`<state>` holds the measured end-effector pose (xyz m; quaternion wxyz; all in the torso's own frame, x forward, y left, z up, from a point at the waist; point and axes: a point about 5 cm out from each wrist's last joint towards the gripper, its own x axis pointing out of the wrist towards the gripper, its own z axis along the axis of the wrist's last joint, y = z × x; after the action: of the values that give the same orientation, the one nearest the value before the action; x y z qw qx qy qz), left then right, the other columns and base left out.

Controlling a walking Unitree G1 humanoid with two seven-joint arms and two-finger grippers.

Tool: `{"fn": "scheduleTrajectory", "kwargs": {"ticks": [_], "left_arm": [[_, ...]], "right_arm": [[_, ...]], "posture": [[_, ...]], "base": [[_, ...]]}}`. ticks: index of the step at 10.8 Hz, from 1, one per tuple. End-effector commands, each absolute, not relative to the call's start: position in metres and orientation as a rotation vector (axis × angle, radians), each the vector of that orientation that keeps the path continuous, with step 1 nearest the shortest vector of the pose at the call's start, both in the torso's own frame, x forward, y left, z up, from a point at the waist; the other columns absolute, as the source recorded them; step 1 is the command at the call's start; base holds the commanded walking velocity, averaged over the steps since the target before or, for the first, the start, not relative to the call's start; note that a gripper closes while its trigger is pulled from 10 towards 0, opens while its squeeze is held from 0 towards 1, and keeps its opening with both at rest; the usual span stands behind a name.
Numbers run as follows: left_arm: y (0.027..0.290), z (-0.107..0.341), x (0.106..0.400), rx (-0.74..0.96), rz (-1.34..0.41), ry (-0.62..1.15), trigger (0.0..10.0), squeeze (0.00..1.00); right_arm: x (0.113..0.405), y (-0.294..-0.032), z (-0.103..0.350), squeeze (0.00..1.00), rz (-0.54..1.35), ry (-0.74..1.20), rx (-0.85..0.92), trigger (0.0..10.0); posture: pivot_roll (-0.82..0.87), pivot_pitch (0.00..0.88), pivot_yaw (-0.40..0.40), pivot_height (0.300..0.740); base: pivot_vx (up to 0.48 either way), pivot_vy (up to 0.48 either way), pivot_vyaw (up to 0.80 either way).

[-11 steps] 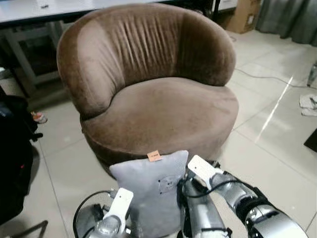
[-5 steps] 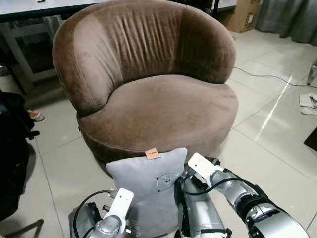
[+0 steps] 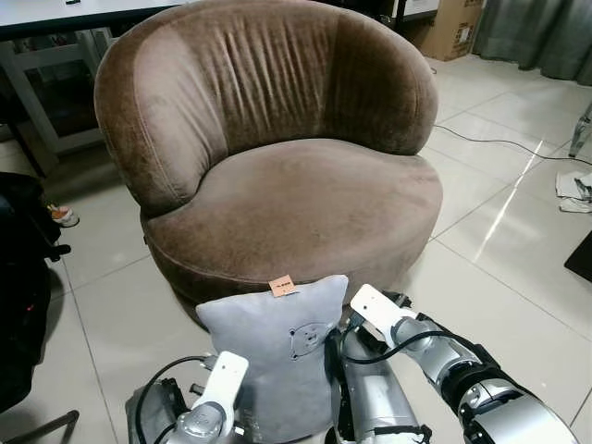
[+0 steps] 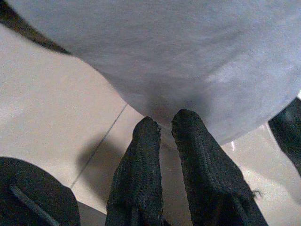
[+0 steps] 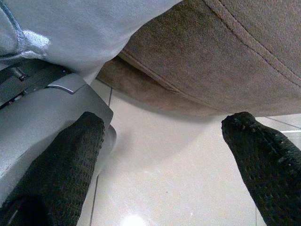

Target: Move the pillow to the sofa from floor

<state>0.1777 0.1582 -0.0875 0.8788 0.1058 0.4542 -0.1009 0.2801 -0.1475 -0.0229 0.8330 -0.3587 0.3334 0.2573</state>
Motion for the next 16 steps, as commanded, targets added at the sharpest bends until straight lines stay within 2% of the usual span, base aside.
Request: {"fn": "scheduleTrajectory", "kwargs": {"ticks": [1,7,9,10,11,14,16], "left_arm": [[0.178,-0.109,0.122,0.180,-0.130,1.160,10.0,0.00],[0.175,-0.106,0.127,0.008,-0.003,1.035,10.0,0.00],[0.180,-0.054,0.236,0.019,0.008,0.797,10.0,0.00],[0.169,-0.044,0.252,-0.277,-0.085,0.772,10.0,0.00],[0.182,-0.013,0.289,-0.021,-0.019,0.686,10.0,0.00],[0.179,0.010,0.315,0.036,-0.044,0.632,10.0,0.00],[0.172,0.008,0.314,0.073,-0.085,0.659,10.0,0.00]], "right_arm": [[0.242,-0.163,-0.053,0.00,0.597,0.916,-0.770,10.0],[0.241,-0.165,-0.054,0.00,0.596,0.925,-0.770,10.0],[0.240,-0.164,-0.054,0.00,0.597,0.926,-0.765,10.0],[0.240,-0.164,-0.055,0.00,0.593,0.928,-0.759,10.0],[0.239,-0.164,-0.055,0.00,0.589,0.929,-0.755,10.0],[0.237,-0.163,-0.056,0.00,0.582,0.938,-0.744,10.0],[0.236,-0.163,-0.057,0.00,0.571,0.945,-0.739,10.0]], "posture": [[-0.14,0.000,-0.013,0.381],[-0.14,0.000,-0.010,0.381],[-0.16,0.000,0.005,0.381],[-0.16,0.000,0.005,0.381],[-0.16,0.000,0.014,0.381],[-0.18,0.000,0.036,0.381],[-0.19,0.000,0.047,0.381]], "base": [[0.000,0.000,0.00],[0.000,0.000,0.00],[0.000,0.000,0.00],[0.000,0.000,0.00],[0.000,0.000,0.00],[0.000,0.000,0.00],[0.000,0.000,0.00]]}}
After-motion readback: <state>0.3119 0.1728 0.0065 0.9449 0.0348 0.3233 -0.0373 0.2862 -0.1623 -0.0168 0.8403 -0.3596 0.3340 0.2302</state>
